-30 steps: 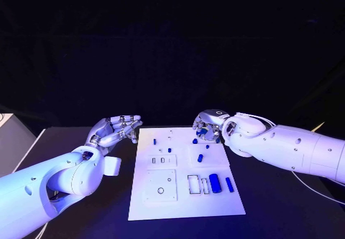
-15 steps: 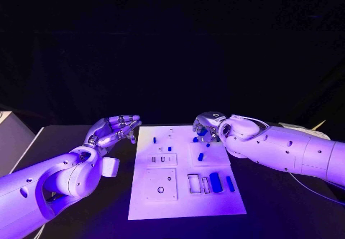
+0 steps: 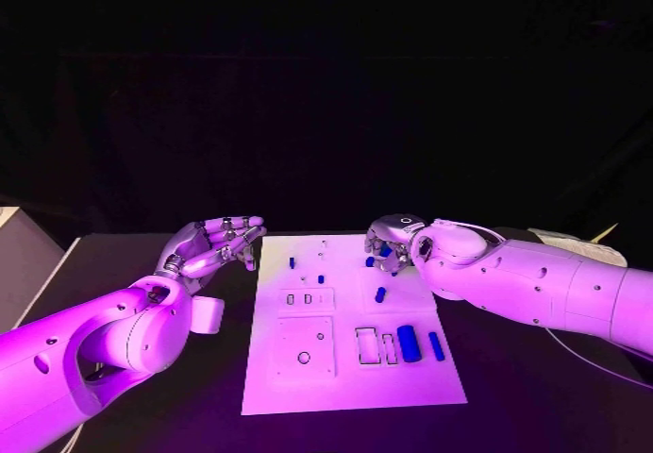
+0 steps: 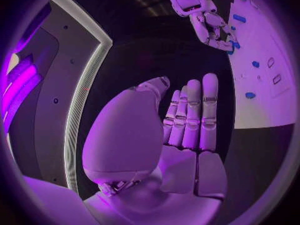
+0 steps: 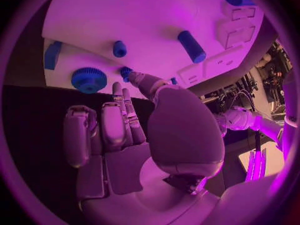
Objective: Assemble the parts on the task board
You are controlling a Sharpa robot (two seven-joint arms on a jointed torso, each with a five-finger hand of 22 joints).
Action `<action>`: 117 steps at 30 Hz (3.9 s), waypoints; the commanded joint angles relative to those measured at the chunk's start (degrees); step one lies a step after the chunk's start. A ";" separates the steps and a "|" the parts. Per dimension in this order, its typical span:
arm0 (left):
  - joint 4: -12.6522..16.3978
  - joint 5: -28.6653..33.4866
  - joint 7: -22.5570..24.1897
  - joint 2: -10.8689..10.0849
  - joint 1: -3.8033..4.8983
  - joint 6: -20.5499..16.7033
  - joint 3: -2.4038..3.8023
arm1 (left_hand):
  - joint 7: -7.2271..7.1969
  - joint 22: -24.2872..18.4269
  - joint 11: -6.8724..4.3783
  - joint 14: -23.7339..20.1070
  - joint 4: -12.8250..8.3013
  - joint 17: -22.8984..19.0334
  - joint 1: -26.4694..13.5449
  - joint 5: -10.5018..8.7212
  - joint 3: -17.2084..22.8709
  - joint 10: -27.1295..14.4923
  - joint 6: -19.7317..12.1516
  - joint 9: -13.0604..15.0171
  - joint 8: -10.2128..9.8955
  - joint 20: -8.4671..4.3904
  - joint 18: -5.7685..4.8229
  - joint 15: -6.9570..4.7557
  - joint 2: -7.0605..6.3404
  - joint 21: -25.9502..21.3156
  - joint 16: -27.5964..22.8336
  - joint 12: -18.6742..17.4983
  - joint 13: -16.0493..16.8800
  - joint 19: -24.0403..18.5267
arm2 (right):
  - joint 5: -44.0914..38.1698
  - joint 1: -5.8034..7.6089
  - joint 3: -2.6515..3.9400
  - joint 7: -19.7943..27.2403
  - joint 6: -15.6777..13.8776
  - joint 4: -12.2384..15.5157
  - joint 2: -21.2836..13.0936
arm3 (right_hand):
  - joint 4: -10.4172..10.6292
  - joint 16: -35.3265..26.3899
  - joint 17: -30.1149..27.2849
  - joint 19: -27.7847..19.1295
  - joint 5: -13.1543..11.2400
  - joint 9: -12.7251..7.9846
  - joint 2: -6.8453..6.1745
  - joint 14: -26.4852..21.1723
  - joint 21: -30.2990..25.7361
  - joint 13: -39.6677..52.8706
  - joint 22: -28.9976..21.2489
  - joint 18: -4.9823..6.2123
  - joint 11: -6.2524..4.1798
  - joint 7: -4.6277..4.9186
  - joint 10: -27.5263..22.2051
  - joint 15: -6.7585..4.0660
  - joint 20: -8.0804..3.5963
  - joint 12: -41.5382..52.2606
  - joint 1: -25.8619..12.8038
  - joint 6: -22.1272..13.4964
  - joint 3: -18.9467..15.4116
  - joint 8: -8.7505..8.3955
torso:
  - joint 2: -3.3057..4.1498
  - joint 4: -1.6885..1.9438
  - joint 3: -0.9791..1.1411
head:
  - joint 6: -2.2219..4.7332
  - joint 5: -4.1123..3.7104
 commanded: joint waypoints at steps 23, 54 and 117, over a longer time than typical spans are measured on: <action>0.11 -0.30 0.26 -0.34 0.03 0.77 0.14 | 0.12 0.17 0.05 -0.35 -0.19 0.00 -0.49 -0.25 0.31 -0.73 -0.22 0.11 -0.15 0.14 0.83 0.02 -0.01 0.37 0.40 -0.33 -0.05 -0.65 | -1.09 -0.63 -0.07 0.06 -0.54 -0.32 0.73 | -0.32 0.79 -0.22 -0.32 -1.53 2.48 3.82 1.05 -0.09 0.89 0.46 -0.44 -0.93 -0.20 4.73 -0.28 -0.17 0.60 3.32 3.73 3.22 2.57 | 0.69 0.32 -0.16 | -0.17 0.11; -0.11 -0.24 0.39 -0.47 0.04 0.80 0.19 | 0.14 0.29 0.08 -0.45 -0.40 -0.04 -0.29 -0.28 0.50 -0.88 -0.22 0.17 -0.12 0.19 0.85 0.03 0.17 0.59 0.50 -0.25 -0.01 -0.83 | -5.29 -0.21 0.28 -5.44 -16.21 -0.80 4.81 | -2.87 1.13 -0.14 -0.13 -1.31 4.10 3.66 1.02 0.28 1.97 1.24 -0.60 -1.35 -0.33 7.06 -0.72 -0.72 0.08 4.17 4.53 4.17 3.44 | 1.05 0.57 -0.37 | 1.19 -0.22; 0.11 -0.20 0.19 -0.52 0.06 0.58 1.13 | 0.31 0.41 0.18 -0.54 -0.48 -0.09 -0.34 -0.32 0.53 -1.08 -0.33 0.20 -0.16 0.25 0.85 0.11 0.17 0.82 0.60 -0.22 0.01 -1.01 | -1.04 -0.52 0.40 -2.26 -13.06 -10.22 13.12 | -2.70 1.24 -0.24 -0.33 -1.48 4.31 2.79 0.95 0.10 1.85 1.10 -0.55 -0.82 0.10 5.58 -0.28 -0.36 -0.29 2.80 3.35 4.25 2.68 | 2.49 1.72 -1.23 | 1.15 -0.13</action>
